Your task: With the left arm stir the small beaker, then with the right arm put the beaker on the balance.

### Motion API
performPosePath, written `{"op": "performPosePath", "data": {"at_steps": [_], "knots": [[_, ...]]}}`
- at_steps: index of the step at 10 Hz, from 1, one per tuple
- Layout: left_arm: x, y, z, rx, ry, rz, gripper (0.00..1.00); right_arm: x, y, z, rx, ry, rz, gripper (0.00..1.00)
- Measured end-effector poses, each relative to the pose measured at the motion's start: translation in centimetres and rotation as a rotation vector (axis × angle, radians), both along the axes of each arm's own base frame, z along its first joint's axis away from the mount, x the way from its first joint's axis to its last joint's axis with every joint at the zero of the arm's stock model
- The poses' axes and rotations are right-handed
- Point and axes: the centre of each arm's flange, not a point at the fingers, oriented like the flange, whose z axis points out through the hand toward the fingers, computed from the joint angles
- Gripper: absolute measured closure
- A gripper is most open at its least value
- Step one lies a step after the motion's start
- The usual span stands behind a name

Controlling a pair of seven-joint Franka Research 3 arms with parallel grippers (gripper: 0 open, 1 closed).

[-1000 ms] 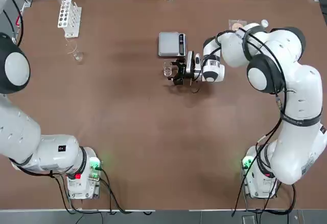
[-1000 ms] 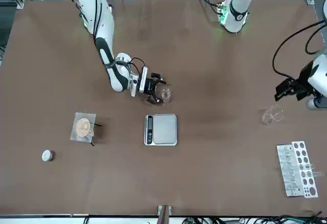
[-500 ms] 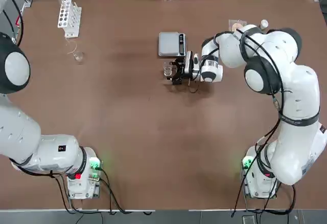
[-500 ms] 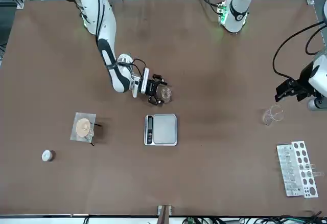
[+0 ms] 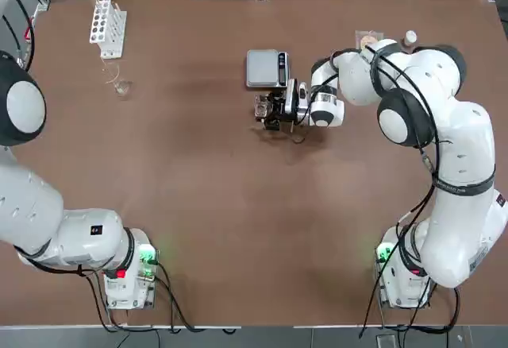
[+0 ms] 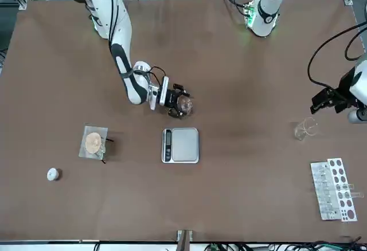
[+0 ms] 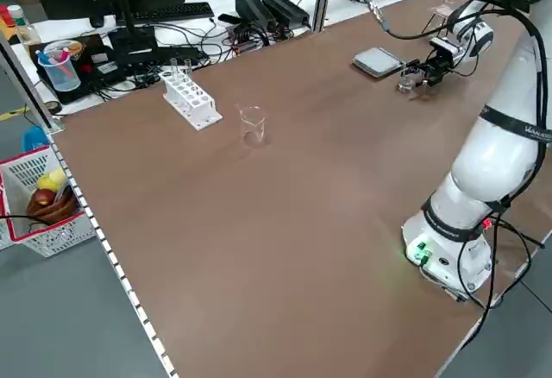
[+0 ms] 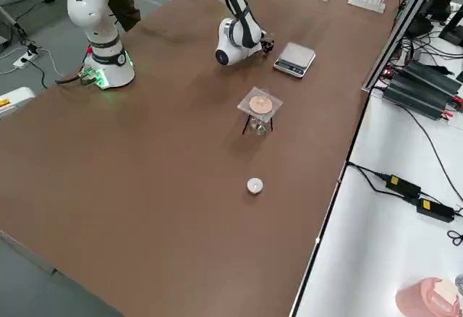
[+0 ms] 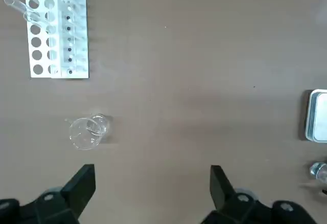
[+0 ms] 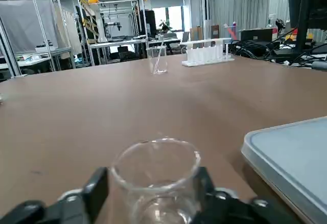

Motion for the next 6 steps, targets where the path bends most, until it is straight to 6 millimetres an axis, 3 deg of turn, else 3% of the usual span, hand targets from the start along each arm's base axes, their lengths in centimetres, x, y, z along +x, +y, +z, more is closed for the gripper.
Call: {"op": "performPosePath", "data": {"at_steps": [2,6], "knots": [[0.01,0.27,0.0,0.0,0.0,0.005,0.01,0.09,0.0,0.01,0.002,0.001,-0.006,0.42],[0.06,1.05,0.04,0.0,-0.004,0.017,0.01,0.43,-0.12,0.11,0.005,0.006,-0.016,0.41]]}}
